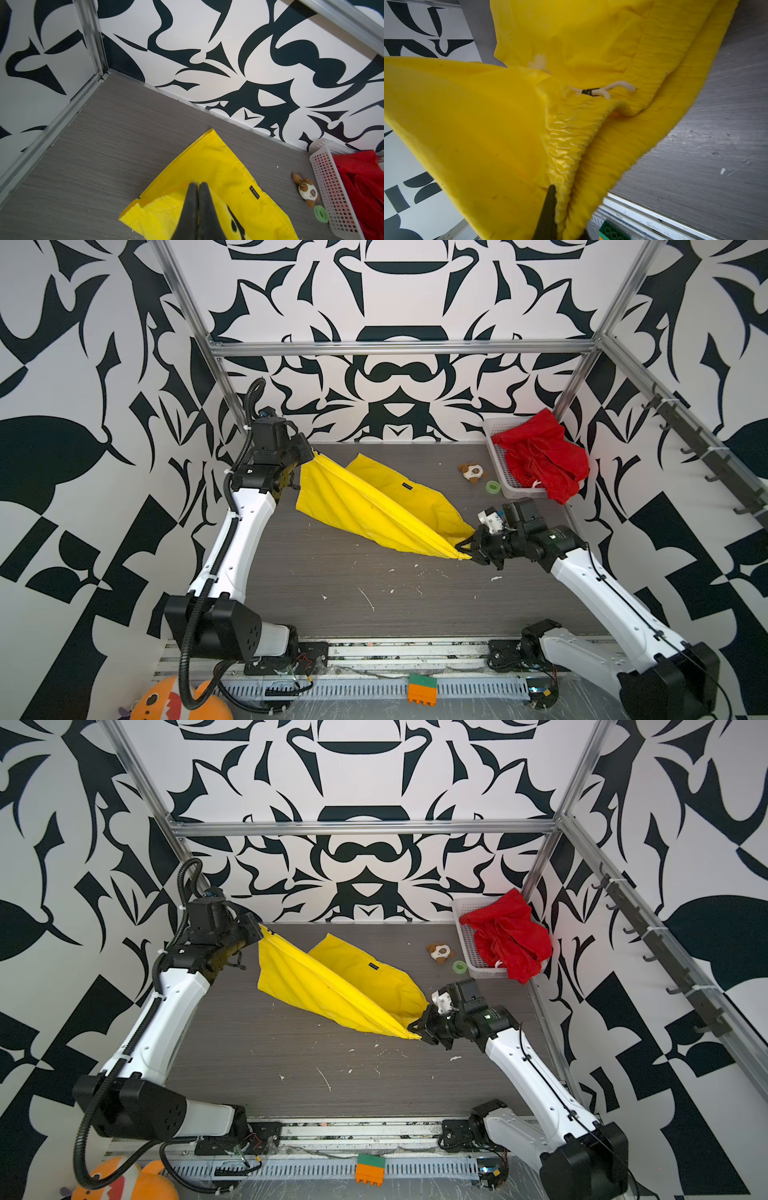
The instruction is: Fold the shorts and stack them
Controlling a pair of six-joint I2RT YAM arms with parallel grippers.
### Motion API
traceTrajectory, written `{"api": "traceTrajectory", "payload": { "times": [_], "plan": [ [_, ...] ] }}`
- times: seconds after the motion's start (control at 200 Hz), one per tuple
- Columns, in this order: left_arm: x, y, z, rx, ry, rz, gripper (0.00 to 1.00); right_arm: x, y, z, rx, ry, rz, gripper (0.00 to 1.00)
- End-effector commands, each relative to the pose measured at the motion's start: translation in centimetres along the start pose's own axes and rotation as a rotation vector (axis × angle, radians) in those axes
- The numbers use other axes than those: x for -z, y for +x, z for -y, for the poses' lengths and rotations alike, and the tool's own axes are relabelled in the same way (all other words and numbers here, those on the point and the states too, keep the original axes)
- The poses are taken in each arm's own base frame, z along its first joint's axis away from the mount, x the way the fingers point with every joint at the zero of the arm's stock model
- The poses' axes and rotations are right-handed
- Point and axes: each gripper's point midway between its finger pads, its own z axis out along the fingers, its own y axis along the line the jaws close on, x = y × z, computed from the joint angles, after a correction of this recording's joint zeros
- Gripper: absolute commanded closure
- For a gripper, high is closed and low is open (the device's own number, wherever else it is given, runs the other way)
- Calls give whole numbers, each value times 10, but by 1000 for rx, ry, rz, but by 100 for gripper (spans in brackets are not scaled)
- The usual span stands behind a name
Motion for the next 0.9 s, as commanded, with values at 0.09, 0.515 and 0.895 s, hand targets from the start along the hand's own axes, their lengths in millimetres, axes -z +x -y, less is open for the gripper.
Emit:
{"api": "traceTrajectory", "payload": {
  "times": [0.09, 0.515, 0.895],
  "plan": [
    [-7, -48, 0, 1, -28, 165, 100, -2, 7, 21, -37, 63, -25, 100],
    [-34, -54, 22, -21, 18, 183, 100, -6, 7, 28, -61, 57, -33, 100],
    [-72, -45, 32, -49, 8, 140, 100, -10, 6, 33, -81, 48, -42, 100]
  ]
}}
